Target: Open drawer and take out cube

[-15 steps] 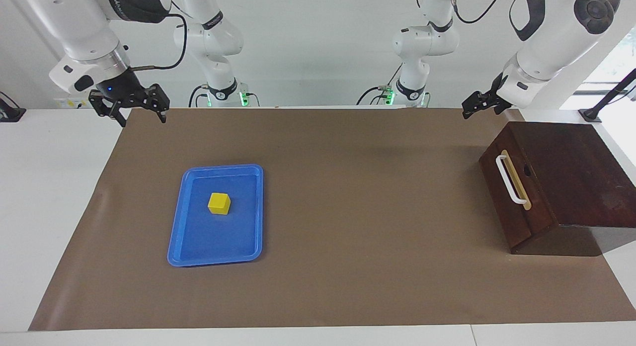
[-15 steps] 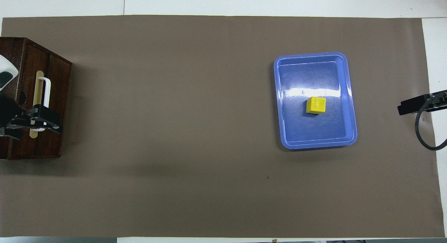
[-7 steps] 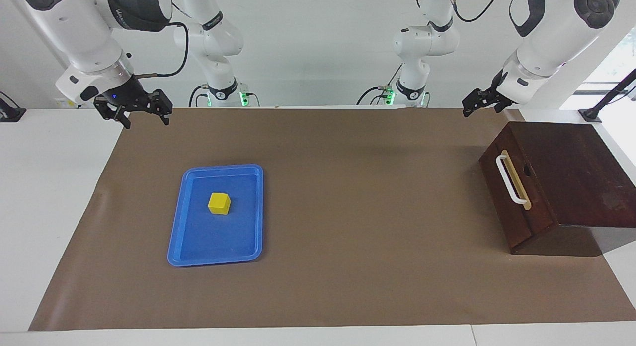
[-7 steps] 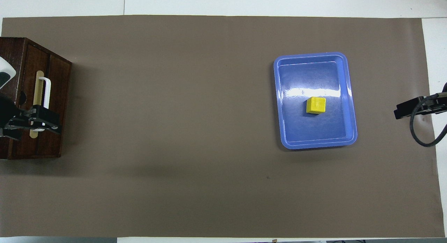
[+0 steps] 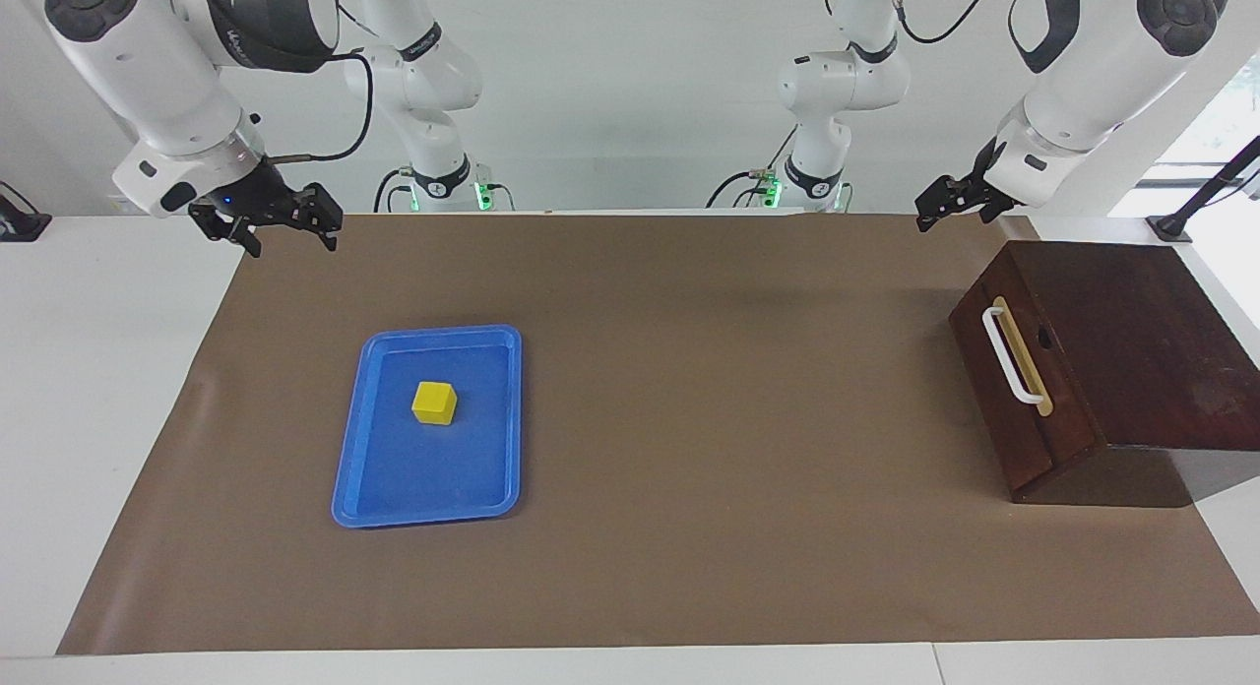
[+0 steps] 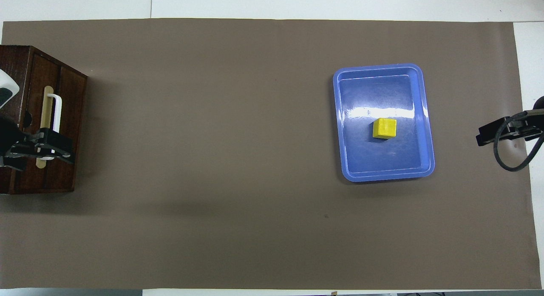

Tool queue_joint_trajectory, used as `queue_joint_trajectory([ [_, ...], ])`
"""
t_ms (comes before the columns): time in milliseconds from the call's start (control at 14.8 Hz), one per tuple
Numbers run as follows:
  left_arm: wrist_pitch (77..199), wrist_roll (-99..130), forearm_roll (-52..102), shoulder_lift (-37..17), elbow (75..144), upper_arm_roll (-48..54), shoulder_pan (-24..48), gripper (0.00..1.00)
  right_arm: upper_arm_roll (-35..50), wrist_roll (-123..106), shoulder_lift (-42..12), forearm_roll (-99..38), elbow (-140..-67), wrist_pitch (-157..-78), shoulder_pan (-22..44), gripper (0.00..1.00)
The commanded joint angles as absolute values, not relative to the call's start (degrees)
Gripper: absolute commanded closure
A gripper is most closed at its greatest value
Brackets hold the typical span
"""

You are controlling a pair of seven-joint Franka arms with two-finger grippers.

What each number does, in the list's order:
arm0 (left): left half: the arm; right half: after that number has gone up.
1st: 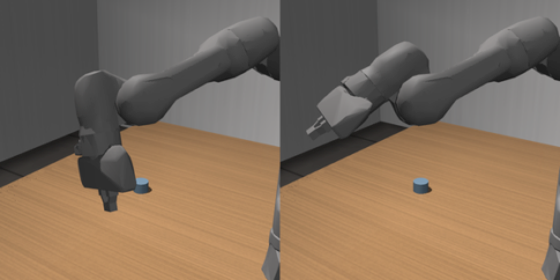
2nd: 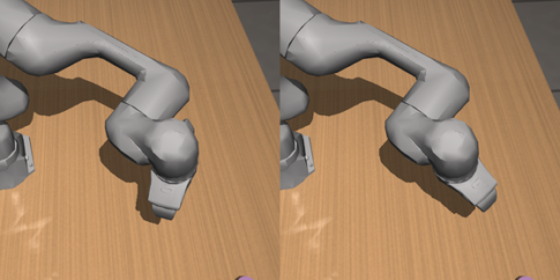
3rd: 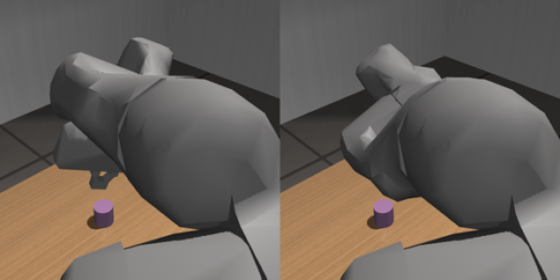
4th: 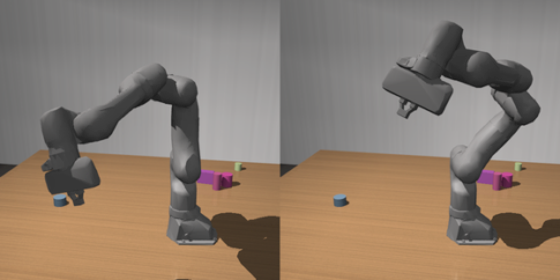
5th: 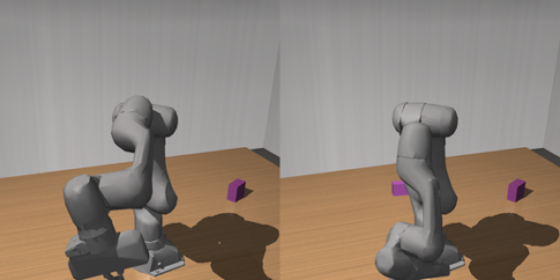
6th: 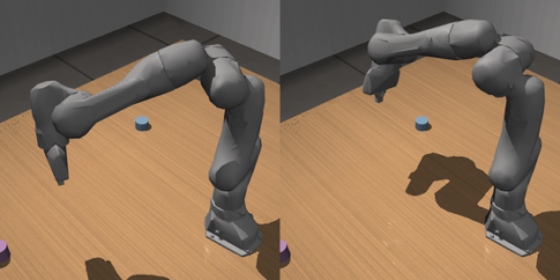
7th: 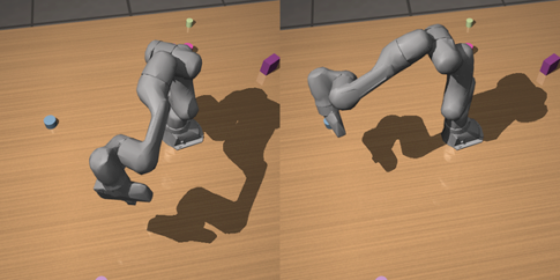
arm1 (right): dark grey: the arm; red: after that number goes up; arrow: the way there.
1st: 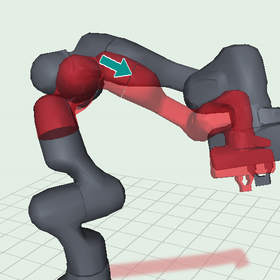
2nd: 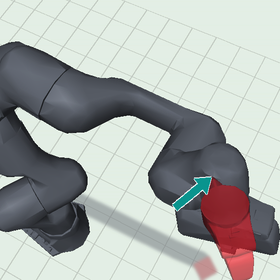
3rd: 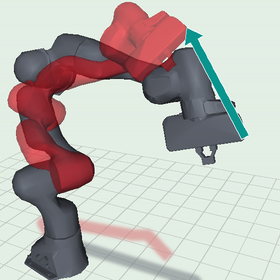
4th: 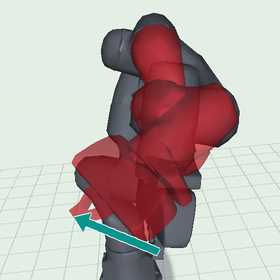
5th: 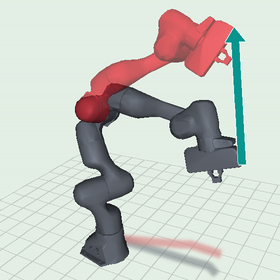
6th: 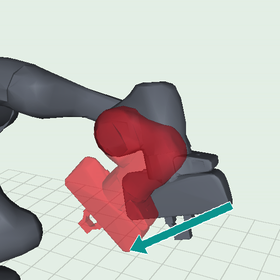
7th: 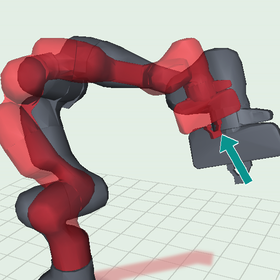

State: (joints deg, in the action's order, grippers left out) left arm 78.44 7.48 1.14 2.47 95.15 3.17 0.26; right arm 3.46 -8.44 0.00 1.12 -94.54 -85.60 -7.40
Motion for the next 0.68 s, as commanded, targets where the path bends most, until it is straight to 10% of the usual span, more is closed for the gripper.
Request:
queue_joint_trajectory([
  [0, 77.7, 7.4, 1.7, 3.3, 95.4, 3.6, -0.5, 0.00, 5.0, -7.5, -0.1, 2.2, -93.9, -85.6, -9.0, 0.00],
  [608, 77.7, 7.4, 1.6, 3.3, 95.4, 3.6, -0.5, 0.00, 4.9, -7.5, -0.1, 2.2, -93.6, -86.0, -8.3, 0.00],
])
